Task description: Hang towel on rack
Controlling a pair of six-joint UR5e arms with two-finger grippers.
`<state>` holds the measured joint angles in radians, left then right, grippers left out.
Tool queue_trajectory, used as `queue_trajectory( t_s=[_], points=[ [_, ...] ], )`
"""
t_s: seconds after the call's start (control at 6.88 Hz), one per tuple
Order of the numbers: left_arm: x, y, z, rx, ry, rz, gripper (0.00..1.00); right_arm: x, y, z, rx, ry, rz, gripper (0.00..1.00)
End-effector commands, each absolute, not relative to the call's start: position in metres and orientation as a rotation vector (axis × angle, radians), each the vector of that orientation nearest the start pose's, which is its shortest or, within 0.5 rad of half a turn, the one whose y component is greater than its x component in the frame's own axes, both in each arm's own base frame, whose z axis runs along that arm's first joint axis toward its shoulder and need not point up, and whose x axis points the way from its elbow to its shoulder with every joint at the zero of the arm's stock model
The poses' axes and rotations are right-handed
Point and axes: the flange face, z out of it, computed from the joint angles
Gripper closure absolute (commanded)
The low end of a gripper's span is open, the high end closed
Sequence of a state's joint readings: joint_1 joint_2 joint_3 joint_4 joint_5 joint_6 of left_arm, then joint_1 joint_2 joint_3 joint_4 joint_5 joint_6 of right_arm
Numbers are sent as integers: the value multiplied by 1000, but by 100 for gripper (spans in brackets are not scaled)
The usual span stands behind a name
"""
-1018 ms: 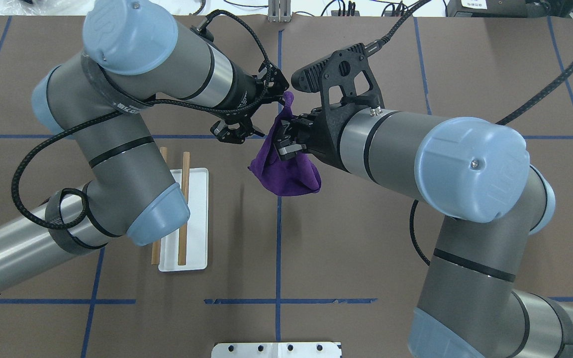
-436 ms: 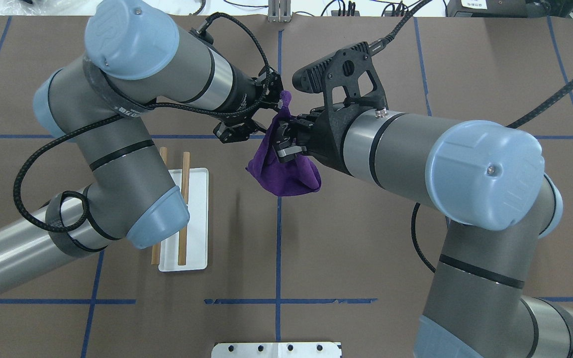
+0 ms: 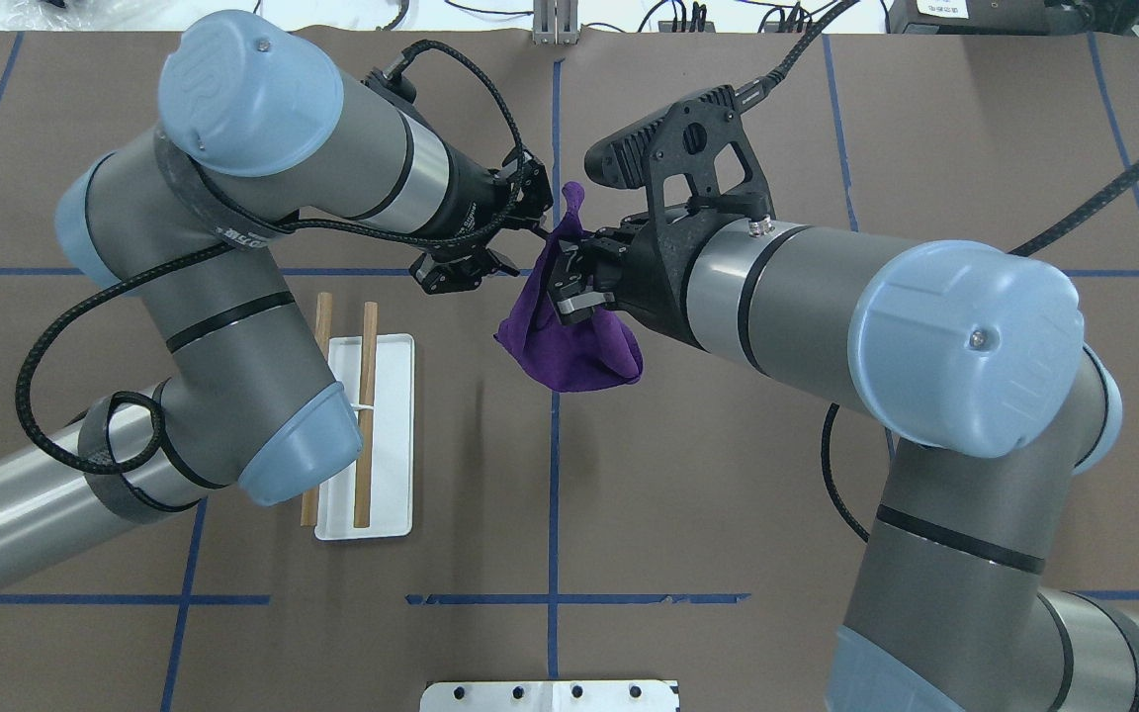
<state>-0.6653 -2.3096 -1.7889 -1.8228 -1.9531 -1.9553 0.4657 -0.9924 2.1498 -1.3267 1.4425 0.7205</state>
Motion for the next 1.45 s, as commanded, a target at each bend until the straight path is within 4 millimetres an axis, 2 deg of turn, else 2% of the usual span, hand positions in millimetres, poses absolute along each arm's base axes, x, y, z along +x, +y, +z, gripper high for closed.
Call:
queue_trajectory(
  t_s=[0.0,0.15,0.44,0.58,0.73,1.31],
  points=[
    [448,-459,99,-153,1245,-620,50,-384,-358,78,946,-1042,-227,100],
    [457,-453,100,-160,1240,-603,50,-384,-358,79,944,-1040,-227,100],
    [455,-452,102,-158,1240,-600,51,-384,-358,78,945,-1041,-227,100],
    [455,-452,102,-159,1240,-601,59,-384,-358,77,946,-1042,-227,100],
    [455,-452,104,-155,1242,-601,100,-383,-358,77,946,-1043,-227,100],
    [454,-451,104,-154,1245,-600,100,-383,-358,79,944,-1039,-228,100]
  ],
)
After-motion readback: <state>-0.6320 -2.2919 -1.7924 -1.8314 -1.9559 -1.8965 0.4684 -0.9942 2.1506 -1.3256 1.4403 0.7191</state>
